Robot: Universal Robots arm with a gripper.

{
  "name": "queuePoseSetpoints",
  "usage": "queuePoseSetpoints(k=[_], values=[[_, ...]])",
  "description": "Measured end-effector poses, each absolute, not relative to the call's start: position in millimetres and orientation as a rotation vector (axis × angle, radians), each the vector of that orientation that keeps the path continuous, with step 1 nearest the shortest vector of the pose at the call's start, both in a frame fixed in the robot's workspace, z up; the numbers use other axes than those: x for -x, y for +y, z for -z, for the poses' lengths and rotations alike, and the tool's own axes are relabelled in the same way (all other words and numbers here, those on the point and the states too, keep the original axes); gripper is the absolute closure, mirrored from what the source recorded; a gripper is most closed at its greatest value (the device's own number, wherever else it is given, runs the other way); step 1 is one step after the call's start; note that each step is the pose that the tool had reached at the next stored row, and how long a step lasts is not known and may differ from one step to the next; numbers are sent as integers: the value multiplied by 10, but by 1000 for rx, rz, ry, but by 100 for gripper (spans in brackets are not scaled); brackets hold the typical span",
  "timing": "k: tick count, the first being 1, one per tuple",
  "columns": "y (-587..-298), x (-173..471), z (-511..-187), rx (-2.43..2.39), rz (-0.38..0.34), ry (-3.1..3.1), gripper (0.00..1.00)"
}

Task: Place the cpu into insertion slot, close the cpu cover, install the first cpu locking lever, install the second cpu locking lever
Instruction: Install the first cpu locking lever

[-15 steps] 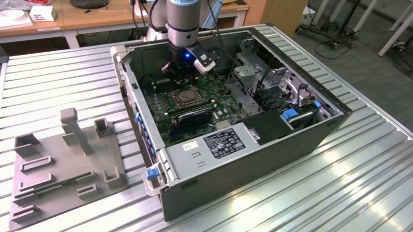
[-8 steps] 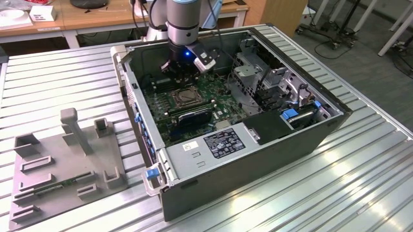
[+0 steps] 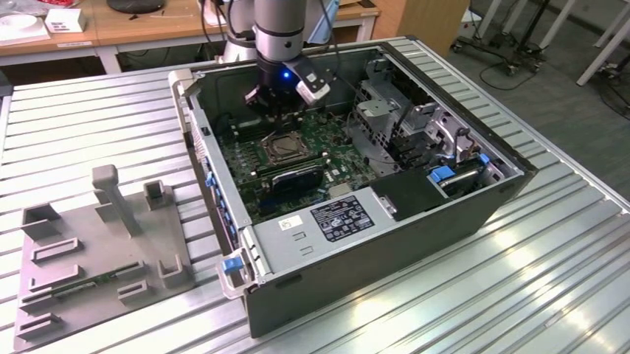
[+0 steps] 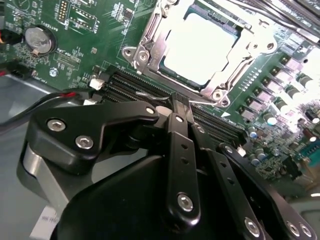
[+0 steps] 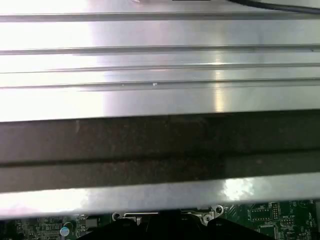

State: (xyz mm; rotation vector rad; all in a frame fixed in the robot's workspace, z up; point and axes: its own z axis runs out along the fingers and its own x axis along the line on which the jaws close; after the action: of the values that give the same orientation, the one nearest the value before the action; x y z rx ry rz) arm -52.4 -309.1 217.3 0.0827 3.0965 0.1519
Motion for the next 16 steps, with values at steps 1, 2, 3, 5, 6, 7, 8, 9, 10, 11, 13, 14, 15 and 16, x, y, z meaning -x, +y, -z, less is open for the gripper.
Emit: queuePoseSetpoints(k=[1,2,3,5,6,7,8,9,10,11,13,14,15,16], values=[[-3091,524,-2193,-83,-152,3097,89],[-3090,524,-2231,-83,-152,3097,89],[-3091,524,-2247,-83,-152,3097,89],[-3090,524,-2260,-83,-152,3097,89],[-3090,524,-2260,-83,-152,3097,89],[-3090,524,-2260,-83,-152,3096,89],[-3090,524,-2260,-83,-152,3096,89],[-3089,525,-2261,-83,-152,3097,89],[-3085,524,-2261,-83,-153,3097,89],[-3079,525,-2261,-83,-153,3097,89],[-3071,525,-2260,-83,-154,3096,89],[-3066,524,-2260,-83,-154,3096,89],[-3061,524,-2260,-83,-154,3096,89],[-3058,524,-2260,-83,-154,3096,89]])
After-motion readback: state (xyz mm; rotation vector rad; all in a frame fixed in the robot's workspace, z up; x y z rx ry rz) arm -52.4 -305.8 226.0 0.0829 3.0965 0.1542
